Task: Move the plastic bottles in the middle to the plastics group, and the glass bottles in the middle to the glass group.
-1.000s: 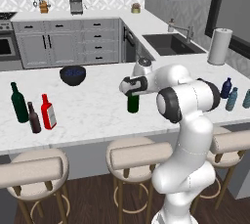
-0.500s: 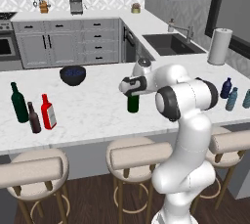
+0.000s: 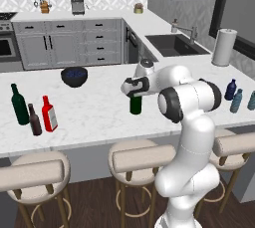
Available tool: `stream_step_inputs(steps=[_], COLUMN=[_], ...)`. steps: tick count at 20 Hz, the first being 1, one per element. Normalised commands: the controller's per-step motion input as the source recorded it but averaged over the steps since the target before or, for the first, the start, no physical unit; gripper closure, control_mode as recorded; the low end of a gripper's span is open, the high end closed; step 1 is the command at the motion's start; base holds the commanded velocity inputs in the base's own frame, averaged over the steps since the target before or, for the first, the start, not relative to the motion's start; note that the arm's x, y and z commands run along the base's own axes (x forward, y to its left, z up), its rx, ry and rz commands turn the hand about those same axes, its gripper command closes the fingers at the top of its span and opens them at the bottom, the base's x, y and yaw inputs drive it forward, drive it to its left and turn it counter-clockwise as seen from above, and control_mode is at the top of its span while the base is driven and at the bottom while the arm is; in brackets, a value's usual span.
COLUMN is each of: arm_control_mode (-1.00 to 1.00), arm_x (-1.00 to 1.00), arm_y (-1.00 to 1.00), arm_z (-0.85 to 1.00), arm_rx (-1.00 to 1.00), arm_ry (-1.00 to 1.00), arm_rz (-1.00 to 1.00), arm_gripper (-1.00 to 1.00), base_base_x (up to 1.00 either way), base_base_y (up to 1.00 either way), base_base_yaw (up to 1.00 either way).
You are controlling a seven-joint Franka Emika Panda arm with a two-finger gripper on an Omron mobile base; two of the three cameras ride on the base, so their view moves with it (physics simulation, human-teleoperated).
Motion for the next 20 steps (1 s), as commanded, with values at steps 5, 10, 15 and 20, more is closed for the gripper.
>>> stream_step_inputs(steps=[5,10,15,20], arm_control_mode=[-1.00,-1.00,-1.00,-1.00], arm_x=[0.00,-0.08,-0.37,-0.45], arm_y=[0.00,0.11,0.69,0.99], arm_z=[0.00,0.07,0.34,0.12], arm_rx=[0.00,0.00,0.00,0.00], arm_ry=[0.00,0.00,0.00,0.00], arm_rz=[0.00,0.04,0.23,0.34], arm_gripper=[1.00,1.00,1.00,1.00], base_base_x=[0.00,0.00,0.00,0.00], base_base_y=[0.00,0.00,0.00,0.00], base_base_yaw=[0.00,0.00,0.00,0.00])
